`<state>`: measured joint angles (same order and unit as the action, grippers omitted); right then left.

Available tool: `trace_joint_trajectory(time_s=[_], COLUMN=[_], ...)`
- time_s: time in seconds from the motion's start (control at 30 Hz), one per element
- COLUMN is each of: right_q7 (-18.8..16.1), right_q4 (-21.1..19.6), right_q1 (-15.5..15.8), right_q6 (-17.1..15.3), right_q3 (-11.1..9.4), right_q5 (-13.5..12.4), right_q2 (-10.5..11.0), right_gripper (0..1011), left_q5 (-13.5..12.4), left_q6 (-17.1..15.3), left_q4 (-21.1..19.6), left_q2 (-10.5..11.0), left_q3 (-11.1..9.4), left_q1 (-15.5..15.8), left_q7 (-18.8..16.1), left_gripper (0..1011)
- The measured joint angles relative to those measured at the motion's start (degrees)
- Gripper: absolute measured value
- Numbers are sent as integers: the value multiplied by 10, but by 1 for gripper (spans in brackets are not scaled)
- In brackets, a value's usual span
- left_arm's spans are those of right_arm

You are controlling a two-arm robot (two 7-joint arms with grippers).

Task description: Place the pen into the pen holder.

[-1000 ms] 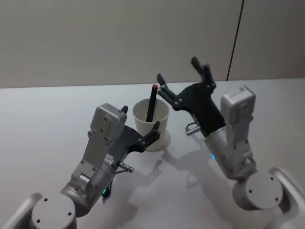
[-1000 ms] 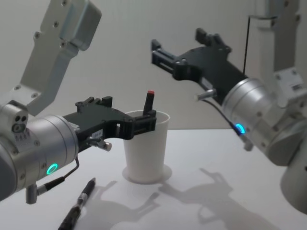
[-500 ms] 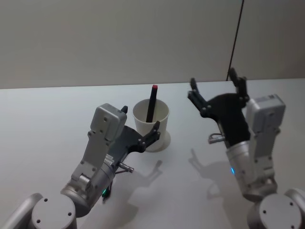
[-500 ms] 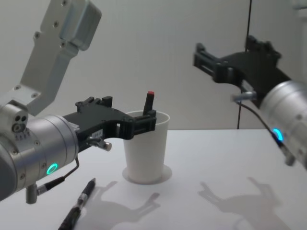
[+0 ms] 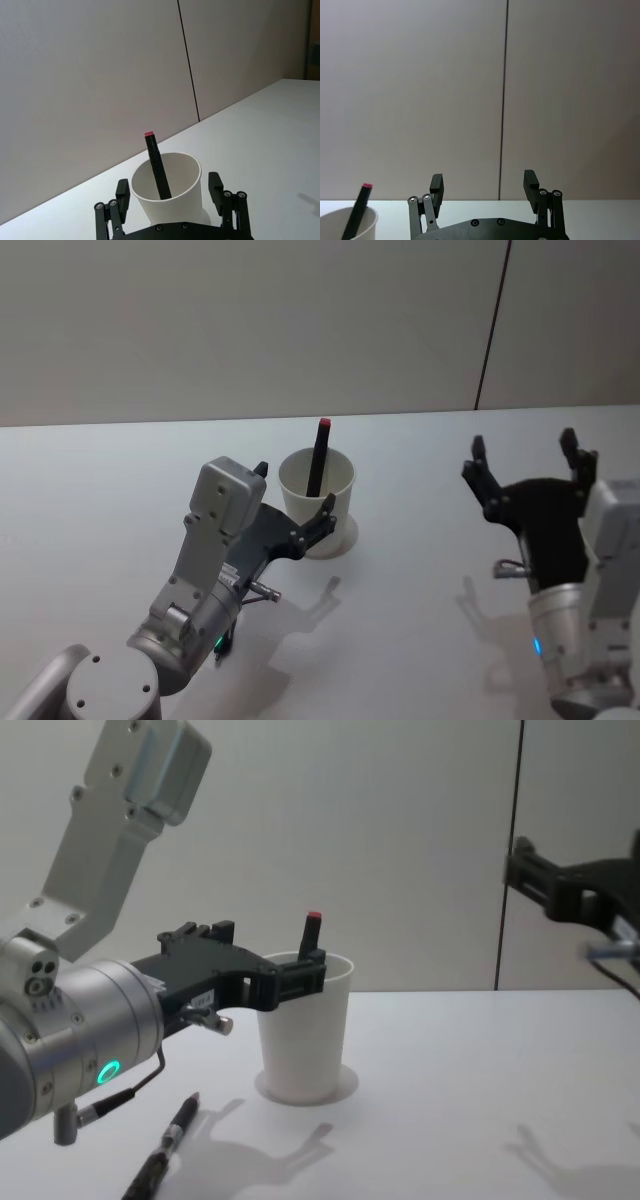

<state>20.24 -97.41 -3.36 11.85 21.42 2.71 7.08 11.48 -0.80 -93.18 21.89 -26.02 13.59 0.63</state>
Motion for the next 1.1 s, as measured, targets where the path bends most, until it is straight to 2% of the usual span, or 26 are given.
trace_joint_trajectory(time_s=[0.1,0.43,1.1], right_q7=[18,45,63], right_q4=[-19,-48,-67], right_q1=[17,45,62], right_q6=[-9,-24,-33], right_q3=[-2,-4,-6], right_q5=[-1,-4,-5], right_q2=[6,14,20], right_gripper=[1002,1002,1002], left_q5=[0,0,0], left_q6=[0,0,-1], left_q4=[0,0,0], left_q2=[0,0,0], left_q3=[0,0,1], left_q1=[0,0,0], left_q7=[0,0,0], left_gripper=[1000,1000,1000])
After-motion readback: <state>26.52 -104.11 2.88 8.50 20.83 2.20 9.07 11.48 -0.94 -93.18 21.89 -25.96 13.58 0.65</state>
